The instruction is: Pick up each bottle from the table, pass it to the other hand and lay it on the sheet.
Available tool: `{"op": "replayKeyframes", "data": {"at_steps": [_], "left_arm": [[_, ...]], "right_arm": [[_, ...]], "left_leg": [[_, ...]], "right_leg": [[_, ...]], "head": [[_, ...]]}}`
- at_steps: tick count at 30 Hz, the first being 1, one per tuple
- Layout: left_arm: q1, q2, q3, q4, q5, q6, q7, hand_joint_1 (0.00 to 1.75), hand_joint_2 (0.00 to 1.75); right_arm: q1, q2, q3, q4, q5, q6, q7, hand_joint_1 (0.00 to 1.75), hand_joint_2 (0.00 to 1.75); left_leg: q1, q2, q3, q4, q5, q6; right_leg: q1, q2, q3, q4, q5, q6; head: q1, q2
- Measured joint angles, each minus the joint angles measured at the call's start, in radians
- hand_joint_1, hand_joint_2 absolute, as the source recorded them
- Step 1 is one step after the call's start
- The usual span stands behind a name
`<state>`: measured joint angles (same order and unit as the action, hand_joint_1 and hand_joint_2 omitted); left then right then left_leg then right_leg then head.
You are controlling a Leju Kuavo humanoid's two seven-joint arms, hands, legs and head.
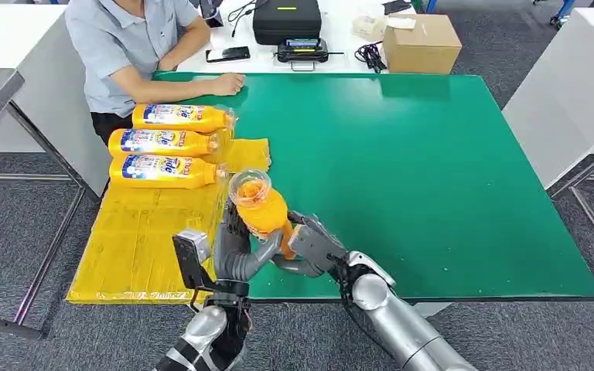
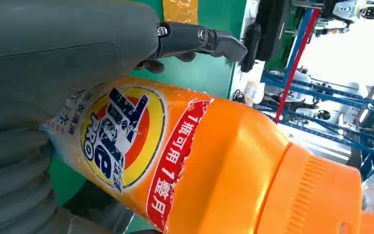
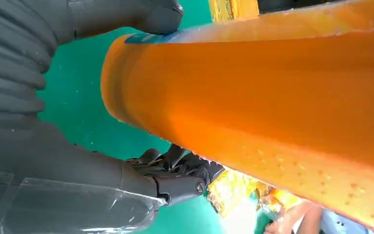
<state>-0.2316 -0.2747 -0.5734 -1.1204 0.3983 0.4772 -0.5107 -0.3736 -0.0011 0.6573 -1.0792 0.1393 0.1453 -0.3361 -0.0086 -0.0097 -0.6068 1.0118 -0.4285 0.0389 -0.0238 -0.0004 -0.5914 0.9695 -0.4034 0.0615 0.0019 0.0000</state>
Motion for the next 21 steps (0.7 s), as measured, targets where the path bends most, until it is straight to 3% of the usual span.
{"op": "replayKeyframes", "data": {"at_steps": [10, 13, 18, 20, 21], "left_arm": [[-0.056, -0.004, -0.027, 0.102, -0.208, 0.139, -0.055, 1.75, 1.75], [-0.067, -0.006, -0.034, 0.124, -0.3, 0.2, -0.084, 1.75, 1.75], [-0.069, -0.019, 0.002, 0.142, -0.451, 0.219, -0.095, 1.75, 1.75], [-0.068, -0.022, 0.01, 0.146, -0.462, 0.218, -0.095, 1.75, 1.75], [-0.068, -0.023, 0.013, 0.147, -0.463, 0.216, -0.095, 1.75, 1.75]], "right_arm": [[0.0, 0.0, 0.004, 0.002, -0.011, -0.017, -0.003, 1.75, 1.75], [-0.001, 0.0, 0.01, 0.002, -0.013, -0.016, -0.009, 1.61, 1.75], [-0.007, 0.002, 0.019, 0.002, -0.017, -0.01, -0.016, 1.59, 1.75], [-0.009, 0.003, 0.021, 0.002, -0.017, -0.01, -0.016, 1.43, 1.75], [-0.009, 0.003, 0.021, 0.002, -0.017, -0.01, -0.016, 1.1, 1.75]], "left_leg": [[0.0, 0.0, 0.0, 0.0, 0.0, 0.0], [0.0, 0.0, 0.0, 0.0, 0.0, 0.0], [0.0, 0.0, 0.0, 0.0, 0.0, 0.0], [0.0, 0.0, 0.0, 0.0, 0.0, 0.0], [0.0, 0.0, 0.0, 0.0, 0.0, 0.0]], "right_leg": [[0.0, 0.0, 0.0, 0.0, 0.0, 0.0], [0.0, 0.0, 0.0, 0.0, 0.0, 0.0], [0.0, 0.0, 0.0, 0.0, 0.0, 0.0], [0.0, 0.0, 0.0, 0.0, 0.0, 0.0], [0.0, 0.0, 0.0, 0.0, 0.0, 0.0]], "head": [[0.0, 0.0], [0.0, 0.0], [0.0, 0.0], [0.0, 0.0], [0.0, 0.0]]}}
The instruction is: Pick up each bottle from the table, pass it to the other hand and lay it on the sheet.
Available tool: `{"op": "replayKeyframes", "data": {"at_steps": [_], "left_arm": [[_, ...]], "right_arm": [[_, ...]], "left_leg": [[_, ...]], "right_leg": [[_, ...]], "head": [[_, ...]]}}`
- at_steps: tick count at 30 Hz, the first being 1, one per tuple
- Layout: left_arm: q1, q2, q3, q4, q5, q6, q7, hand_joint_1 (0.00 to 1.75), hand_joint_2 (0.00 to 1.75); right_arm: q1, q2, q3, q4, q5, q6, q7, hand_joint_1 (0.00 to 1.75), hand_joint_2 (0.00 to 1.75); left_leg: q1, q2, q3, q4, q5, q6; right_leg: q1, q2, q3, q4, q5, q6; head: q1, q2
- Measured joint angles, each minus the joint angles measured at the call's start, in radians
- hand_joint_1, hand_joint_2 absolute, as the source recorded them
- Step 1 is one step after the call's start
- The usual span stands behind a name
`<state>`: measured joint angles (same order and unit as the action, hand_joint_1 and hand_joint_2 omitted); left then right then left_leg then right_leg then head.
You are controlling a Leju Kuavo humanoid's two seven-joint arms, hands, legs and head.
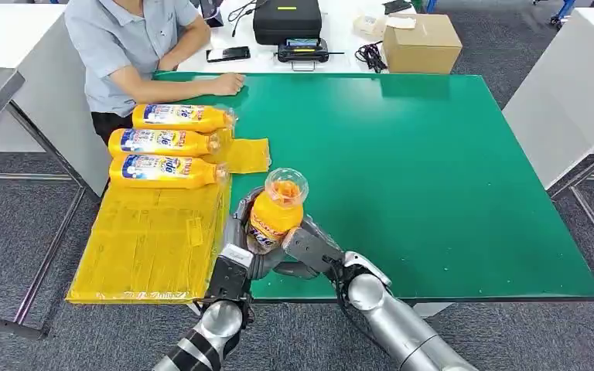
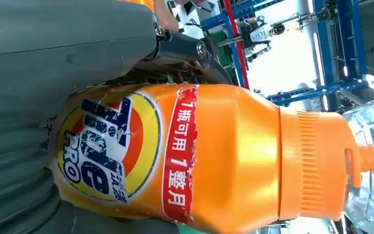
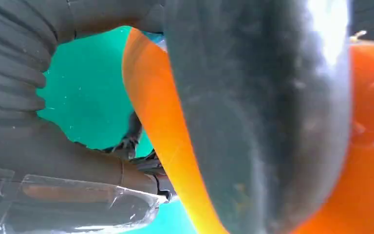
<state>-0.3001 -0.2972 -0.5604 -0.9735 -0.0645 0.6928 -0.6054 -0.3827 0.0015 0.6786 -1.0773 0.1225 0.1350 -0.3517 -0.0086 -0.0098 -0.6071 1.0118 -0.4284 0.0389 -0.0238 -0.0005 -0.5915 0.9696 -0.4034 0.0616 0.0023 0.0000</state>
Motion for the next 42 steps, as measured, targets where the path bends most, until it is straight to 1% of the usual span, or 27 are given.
{"op": "replayKeyframes", "data": {"at_steps": [1, 2, 5, 9, 13, 14, 15, 18, 23, 25, 28, 30, 33, 37, 42], "left_arm": [[0.0, 0.0, 0.005, 0.0, 0.005, -0.012, 0.007, 1.75, 1.75], [0.0, -0.001, 0.01, 0.0, 0.018, -0.027, 0.017, 1.75, 1.75], [0.0, -0.002, 0.018, 0.0, 0.061, -0.066, 0.04, 1.75, 1.75], [0.007, 0.005, 0.033, -0.02, 0.06, -0.039, 0.044, 1.75, 1.75], [0.012, 0.012, 0.047, -0.05, -0.042, -0.002, 0.038, 1.75, 1.75], [0.026, 0.012, 0.075, -0.08, -0.154, 0.005, 0.038, 1.75, 1.75], [0.033, 0.013, 0.089, -0.095, -0.189, 0.007, 0.041, 1.75, 1.75], [0.048, 0.018, 0.113, -0.129, -0.211, 0.008, 0.051, 1.75, 1.75], [0.079, 0.022, 0.153, -0.181, -0.303, 0.009, 0.076, 1.75, 1.75], [0.094, 0.024, 0.177, -0.203, -0.388, 0.009, 0.088, 1.75, 1.75], [0.116, 0.023, 0.24, -0.245, -0.725, 0.009, 0.112, 1.75, 1.75], [0.124, 0.023, 0.309, -0.275, -1.018, 0.009, 0.165, 1.75, 1.75], [0.125, 0.036, 0.382, -0.291, -1.233, 0.009, 0.272, 1.75, 1.75], [0.124, 0.076, 0.414, -0.288, -1.3, 0.009, 0.381, 1.75, 1.75], [0.094, 0.144, 0.391, -0.217, -1.298, 0.007, 0.52, 1.75, 1.75]], "right_arm": [[0.0, 0.0, 0.0, 0.0, 0.0, 0.0, 0.0, 0.3, 1.75], [0.0, 0.0, 0.001, 0.0, -0.001, 0.0, 0.0, 0.0, 1.75], [0.0, 0.0, 0.001, 0.0, -0.003, -0.001, 0.002, 0.0, 1.75], [0.002, -0.002, 0.005, 0.0, 0.016, -0.017, 0.014, 0.0, 1.75], [0.005, -0.005, 0.005, 0.0, 0.043, -0.047, 0.014, 0.0, 1.75], [0.013, -0.006, 0.004, 0.0, 0.076, -0.083, 0.014, 0.0, 1.75], [0.018, -0.007, 0.003, 0.0, 0.087, -0.097, 0.014, 0.0, 1.75], [0.027, -0.01, -0.002, 0.0, 0.099, -0.111, 0.014, 0.0, 1.75], [0.049, -0.011, -0.021, 0.0, 0.177, -0.177, 0.03, 0.0, 1.75], [0.062, -0.011, -0.032, 0.0, 0.21, -0.193, 0.032, 0.0, 1.75], [0.084, -0.011, -0.049, -0.003, 0.245, -0.206, 0.032, 0.0, 1.75], [0.099, -0.011, -0.064, -0.011, 0.257, -0.207, 0.028, 0.0, 1.75], [0.117, -0.011, -0.087, -0.022, 0.266, -0.206, 0.02, 0.0, 1.75], [0.139, -0.011, -0.113, -0.042, 0.271, -0.206, 0.01, 0.0, 1.75], [0.184, -0.01, -0.151, -0.086, 0.275, -0.208, -0.005, 0.0, 1.75]], "left_leg": [[0.0, 0.0, 0.0, 0.0, 0.0, 0.0], [0.0, 0.0, 0.0, 0.0, 0.0, 0.0], [0.0, 0.0, 0.0, 0.0, 0.0, 0.0], [0.0, -0.001, 0.0, 0.0, 0.0, 0.0], [0.0, 0.0, 0.0, 0.0, 0.0, 0.0], [0.0, 0.0, 0.0, 0.0, 0.0, 0.0], [0.0, 0.0, 0.0, 0.0, 0.0, 0.0], [0.0, 0.0, 0.0, 0.0, 0.0, 0.0], [0.0, 0.0, 0.0, 0.0, 0.0, 0.0], [0.0, 0.0, 0.0, 0.0, 0.0, 0.0], [0.0, 0.0, 0.0, 0.0, 0.0, 0.0], [0.0, 0.0, 0.0, 0.0, 0.0, 0.0], [0.0, 0.0, 0.0, 0.0, 0.0, 0.0], [0.001, 0.0, 0.0, 0.0, 0.0, 0.0], [0.0, 0.0, 0.0, 0.0, 0.0, 0.0]], "right_leg": [[0.0, 0.0, 0.0, 0.0, 0.0, 0.0], [0.0, 0.0, 0.0, 0.0, 0.0, 0.0], [0.0, 0.0, 0.0, 0.0, 0.0, 0.0], [0.0, -0.001, 0.0, 0.0, 0.0, 0.0], [0.0, 0.0, 0.0, 0.0, 0.0, 0.0], [0.0, 0.0, -0.001, 0.0, 0.0, 0.0], [0.0, 0.0, 0.0, 0.0, 0.0, 0.0], [0.0, 0.0, -0.001, 0.0, 0.0, 0.0], [0.0, 0.0, -0.001, 0.0, 0.0, 0.0], [0.0, 0.0, -0.001, 0.0, 0.0, 0.0], [0.0, 0.0, -0.001, 0.0, 0.0, 0.0], [0.0, 0.0, -0.001, 0.0, 0.0, 0.0], [0.0, 0.0, -0.001, 0.0, 0.0, 0.0], [0.0, 0.0, -0.001, 0.0, 0.0, 0.0], [0.0, 0.0, -0.001, 0.0, 0.0, 0.0]], "head": [[0.0, 0.0], [0.0, 0.0], [0.0, 0.0], [0.0, 0.0], [0.0, 0.0], [0.0, 0.0], [0.0, 0.0], [0.0, 0.0], [0.0, 0.0], [0.0, 0.0], [0.0, 0.0], [0.0, 0.0], [0.0, 0.0], [0.0, 0.0], [0.0, 0.0]]}}
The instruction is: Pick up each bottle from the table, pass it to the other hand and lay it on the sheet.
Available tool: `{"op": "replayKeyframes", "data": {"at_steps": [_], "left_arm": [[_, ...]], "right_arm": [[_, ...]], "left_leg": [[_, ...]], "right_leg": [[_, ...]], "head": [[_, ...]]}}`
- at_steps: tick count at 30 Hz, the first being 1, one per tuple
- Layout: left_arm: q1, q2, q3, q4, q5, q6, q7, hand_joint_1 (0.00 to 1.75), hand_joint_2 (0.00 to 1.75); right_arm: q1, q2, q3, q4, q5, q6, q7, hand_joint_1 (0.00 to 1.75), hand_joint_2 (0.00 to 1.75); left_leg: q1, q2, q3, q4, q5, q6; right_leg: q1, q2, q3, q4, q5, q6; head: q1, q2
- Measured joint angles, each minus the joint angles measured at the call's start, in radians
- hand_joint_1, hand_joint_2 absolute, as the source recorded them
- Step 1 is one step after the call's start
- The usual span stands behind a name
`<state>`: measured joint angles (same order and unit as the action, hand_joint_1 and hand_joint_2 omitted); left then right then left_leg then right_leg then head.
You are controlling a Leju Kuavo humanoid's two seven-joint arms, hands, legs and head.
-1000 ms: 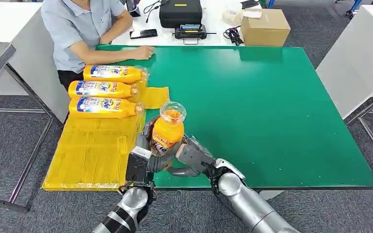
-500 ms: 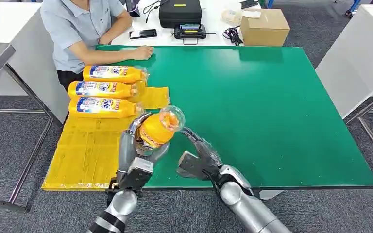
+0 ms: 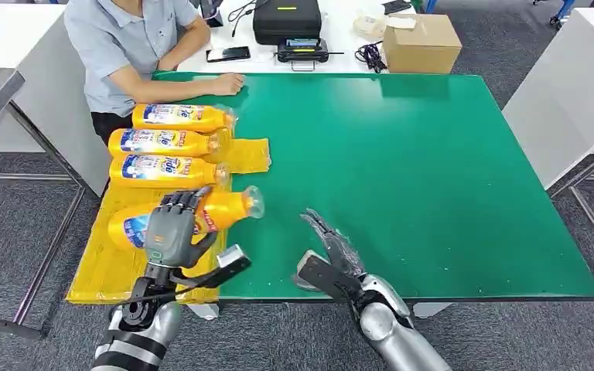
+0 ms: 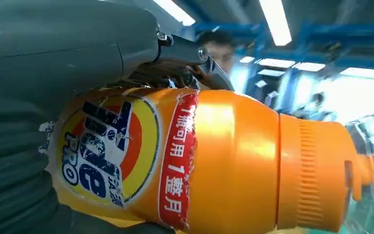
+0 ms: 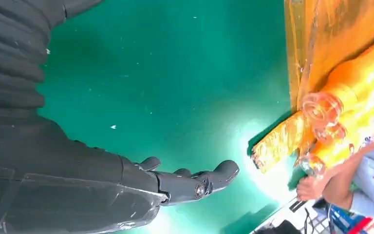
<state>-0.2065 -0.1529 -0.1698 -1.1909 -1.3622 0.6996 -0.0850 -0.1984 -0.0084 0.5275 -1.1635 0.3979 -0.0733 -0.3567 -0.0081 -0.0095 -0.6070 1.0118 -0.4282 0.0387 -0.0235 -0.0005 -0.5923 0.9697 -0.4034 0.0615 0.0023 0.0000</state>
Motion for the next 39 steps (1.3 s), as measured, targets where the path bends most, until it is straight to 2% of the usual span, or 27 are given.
{"op": "replayKeyframes", "data": {"at_steps": [8, 16, 17, 18, 19, 20, 21, 22, 23, 39], "left_arm": [[-0.049, 0.091, -0.057, 0.114, 0.078, -0.085, 0.042, 1.75, 1.75], [-0.061, 0.116, -0.111, 0.196, 0.118, -0.129, 0.021, 1.75, 1.75], [-0.06, 0.117, -0.118, 0.204, 0.117, -0.132, 0.019, 1.59, 1.75], [-0.06, 0.119, -0.125, 0.21, 0.117, -0.134, 0.018, 1.59, 1.75], [-0.06, 0.12, -0.133, 0.214, 0.117, -0.135, 0.016, 1.29, 1.75], [-0.06, 0.121, -0.138, 0.216, 0.117, -0.136, 0.014, 0.49, 1.75], [-0.061, 0.122, -0.143, 0.218, 0.119, -0.138, 0.013, 0.49, 1.75], [-0.061, 0.123, -0.15, 0.219, 0.121, -0.139, 0.012, 0.19, 1.75], [-0.061, 0.125, -0.156, 0.219, 0.124, -0.141, 0.012, 0.0, 1.75], [-0.065, 0.129, -0.206, 0.243, 0.142, -0.19, 0.016, 0.0, 1.75]], "right_arm": [[0.076, 0.001, -0.072, -0.066, 0.01, -0.008, -0.022, 0.0, 1.75], [0.105, 0.013, -0.111, -0.099, -0.003, -0.006, -0.033, 0.0, 1.75], [0.106, 0.015, -0.114, -0.1, -0.003, -0.005, -0.035, 0.0, 1.75], [0.107, 0.016, -0.117, -0.101, -0.005, -0.004, -0.037, 0.0, 1.75], [0.109, 0.018, -0.118, -0.104, -0.006, -0.002, -0.039, 0.0, 1.75], [0.11, 0.018, -0.119, -0.106, -0.008, 0.001, -0.041, 0.0, 1.75], [0.111, 0.02, -0.119, -0.107, -0.008, 0.002, -0.042, 0.0, 1.75], [0.111, 0.021, -0.119, -0.108, -0.009, 0.002, -0.042, 0.0, 1.75], [0.111, 0.024, -0.119, -0.108, -0.009, 0.003, -0.042, 0.0, 1.75], [0.102, 0.032, -0.12, -0.108, -0.011, 0.023, -0.047, 0.0, 1.75]], "left_leg": [[0.0, 0.0, -0.001, 0.0, 0.0, 0.0], [0.0, 0.0, -0.001, 0.0, 0.0, 0.0], [0.0, 0.0, -0.001, 0.0, 0.0, 0.0], [0.0, 0.0, -0.001, 0.0, 0.0, 0.0], [0.0, 0.0, -0.001, 0.0, 0.0, 0.0], [0.0, 0.0, -0.001, 0.0, 0.0, 0.0], [0.0, 0.0, -0.001, 0.0, 0.0, 0.0], [0.0, 0.0, -0.001, 0.0, 0.0, 0.0], [0.0, 0.0, 0.0, 0.0, 0.0, 0.0], [0.0, 0.0, 0.0, 0.0, 0.0, 0.0]], "right_leg": [[0.0, 0.0, -0.001, 0.0, 0.0, 0.0], [0.0, 0.0, 0.0, 0.0, 0.0, 0.0], [0.0, 0.0, -0.001, 0.0, 0.0, 0.0], [0.0, 0.0, 0.0, 0.0, 0.0, 0.0], [0.0, 0.0, 0.0, 0.0, 0.0, 0.0], [0.0, 0.0, 0.0, 0.0, 0.0, 0.0], [0.0, 0.0, 0.0, 0.0, 0.0, 0.0], [0.0, 0.0, 0.0, 0.0, 0.0, 0.0], [0.0, 0.0, 0.0, 0.0, 0.0, 0.0], [0.0, 0.0, 0.0, 0.0, 0.0, 0.0]], "head": [[0.0, 0.0], [0.0, 0.0], [0.0, 0.0], [0.0, 0.0], [0.0, 0.0], [0.0, 0.0], [0.0, 0.0], [0.0, 0.0], [0.0, 0.0], [0.0, 0.0]]}}
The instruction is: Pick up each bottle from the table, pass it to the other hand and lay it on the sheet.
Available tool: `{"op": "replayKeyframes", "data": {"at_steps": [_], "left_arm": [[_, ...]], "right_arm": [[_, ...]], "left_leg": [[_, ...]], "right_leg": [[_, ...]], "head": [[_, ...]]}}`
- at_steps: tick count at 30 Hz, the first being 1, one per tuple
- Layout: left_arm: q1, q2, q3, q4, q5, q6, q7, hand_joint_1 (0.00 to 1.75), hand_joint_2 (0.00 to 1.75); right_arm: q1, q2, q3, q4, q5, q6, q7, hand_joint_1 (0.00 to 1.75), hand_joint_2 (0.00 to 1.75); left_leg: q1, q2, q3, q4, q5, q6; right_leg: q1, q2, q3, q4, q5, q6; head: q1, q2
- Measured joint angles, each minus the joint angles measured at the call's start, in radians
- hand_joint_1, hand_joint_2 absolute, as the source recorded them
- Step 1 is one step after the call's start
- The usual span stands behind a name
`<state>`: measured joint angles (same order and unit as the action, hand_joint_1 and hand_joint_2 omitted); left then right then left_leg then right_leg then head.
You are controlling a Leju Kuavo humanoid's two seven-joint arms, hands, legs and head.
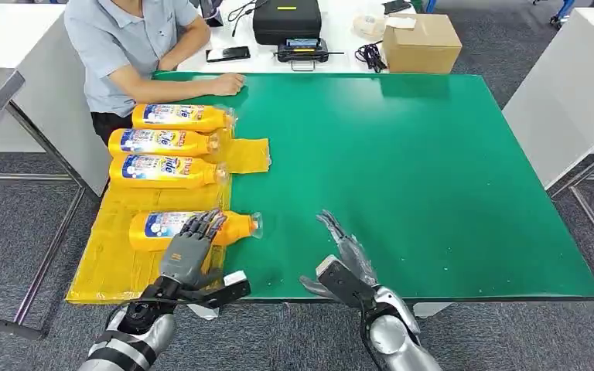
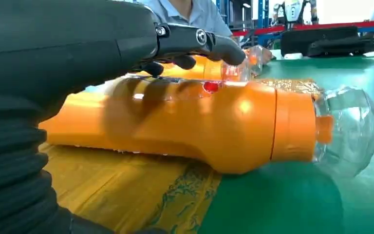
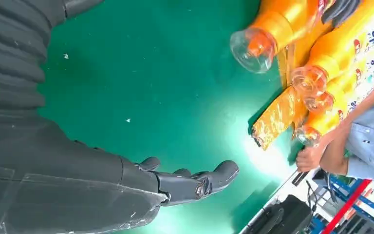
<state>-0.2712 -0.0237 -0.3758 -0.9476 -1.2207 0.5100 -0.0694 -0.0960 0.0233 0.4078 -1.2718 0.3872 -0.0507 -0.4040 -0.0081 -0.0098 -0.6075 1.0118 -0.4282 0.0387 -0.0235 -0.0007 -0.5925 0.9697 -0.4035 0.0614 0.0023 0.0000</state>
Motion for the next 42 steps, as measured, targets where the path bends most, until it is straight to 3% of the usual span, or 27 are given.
{"op": "replayKeyframes", "data": {"at_steps": [11, 22, 27, 42], "left_arm": [[-0.016, 0.002, -0.009, 0.016, 0.01, -0.04, 0.006, 0.0, 1.75], [0.03, 0.0, -0.06, -0.079, -0.056, 0.116, 0.005, 0.0, 1.75], [0.067, -0.024, -0.077, -0.175, -0.006, 0.188, -0.025, 0.0, 1.75], [0.129, -0.094, -0.049, -0.244, 0.101, 0.191, -0.161, 0.0, 1.75]], "right_arm": [[-0.004, 0.0, 0.0, 0.0, -0.001, 0.006, 0.0, 0.0, 1.75], [0.004, -0.002, -0.002, 0.0, 0.024, -0.014, 0.0, 0.0, 1.75], [0.014, -0.002, -0.008, 0.0, 0.023, -0.029, -0.005, 0.0, 1.75], [0.017, -0.006, -0.008, 0.0, 0.032, -0.04, 0.0, 0.0, 1.75]], "left_leg": [[0.0, 0.0, 0.002, 0.0, 0.0, 0.0], [0.0, 0.0, 0.001, 0.0, 0.0, 0.0], [0.0, 0.0, 0.0, 0.0, 0.0, 0.0], [0.0, 0.0, 0.0, 0.0, 0.0, 0.0]], "right_leg": [[0.0, 0.0, 0.002, 0.0, 0.0, 0.0], [0.0, 0.0, 0.001, 0.0, 0.0, 0.0], [0.0, 0.0, 0.0, 0.0, 0.0, 0.0], [0.0, 0.0, 0.0, 0.0, 0.0, 0.0]], "head": [[0.0, 0.0], [0.0, 0.0], [0.0, 0.0], [0.0, 0.0]]}}
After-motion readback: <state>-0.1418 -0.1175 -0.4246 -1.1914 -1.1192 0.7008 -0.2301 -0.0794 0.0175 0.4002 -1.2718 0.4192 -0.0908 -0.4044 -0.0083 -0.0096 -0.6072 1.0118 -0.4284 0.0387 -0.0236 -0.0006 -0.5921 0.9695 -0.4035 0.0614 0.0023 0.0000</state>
